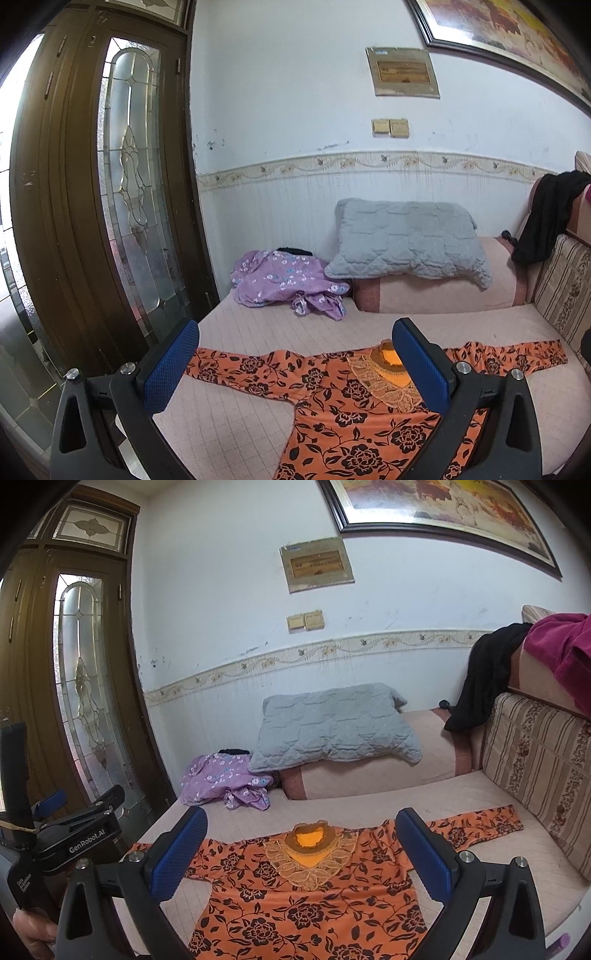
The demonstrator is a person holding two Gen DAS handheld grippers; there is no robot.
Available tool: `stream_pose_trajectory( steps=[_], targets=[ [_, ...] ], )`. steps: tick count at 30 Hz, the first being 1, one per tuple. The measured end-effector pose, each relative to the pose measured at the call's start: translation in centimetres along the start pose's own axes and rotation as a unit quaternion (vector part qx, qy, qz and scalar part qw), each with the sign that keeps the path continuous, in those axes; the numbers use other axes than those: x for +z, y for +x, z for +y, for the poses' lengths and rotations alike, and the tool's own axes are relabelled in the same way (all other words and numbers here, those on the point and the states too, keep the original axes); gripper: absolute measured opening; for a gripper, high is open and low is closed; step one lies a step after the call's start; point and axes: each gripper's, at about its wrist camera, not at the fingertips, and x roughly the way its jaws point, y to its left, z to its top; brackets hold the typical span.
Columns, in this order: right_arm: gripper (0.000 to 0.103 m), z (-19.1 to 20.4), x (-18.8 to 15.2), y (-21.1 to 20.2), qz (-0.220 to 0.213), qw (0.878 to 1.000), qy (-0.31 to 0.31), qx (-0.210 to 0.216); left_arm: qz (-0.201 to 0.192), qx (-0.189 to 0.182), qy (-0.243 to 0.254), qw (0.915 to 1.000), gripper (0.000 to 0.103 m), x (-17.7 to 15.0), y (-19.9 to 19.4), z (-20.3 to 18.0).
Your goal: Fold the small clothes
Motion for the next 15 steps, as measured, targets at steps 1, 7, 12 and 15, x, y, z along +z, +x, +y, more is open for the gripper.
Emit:
stream_pose_trajectory(
  steps=[1,7,12,15],
  targets=[
    [0.103,0.0,0.0,0.5,0.004,1.000,-0.014,-0.004,0.003,0.001,0.002,1.0000,0.103,-0.1,0.4,-0.2],
    [0.103,-0.5,-0.2,3.2,0.029,1.000,0.008,0.001,0.016,0.002,0.002,0.9999,0.103,-0.3,2.8,-0.9],
    [0.103,-1.5,-0.5,6.2,0.041,0.999,0.019,-0.003,0.032,0.003,0.005,0.9995,0.103,-0.7,5.6,-2.0],
    [0.103,-2.5,-1.0,8.4,0.052,0.998,0.026,-0.009,0.045,0.004,0.007,0.9990,0.103,-1.2,7.6,-3.0]
  ],
)
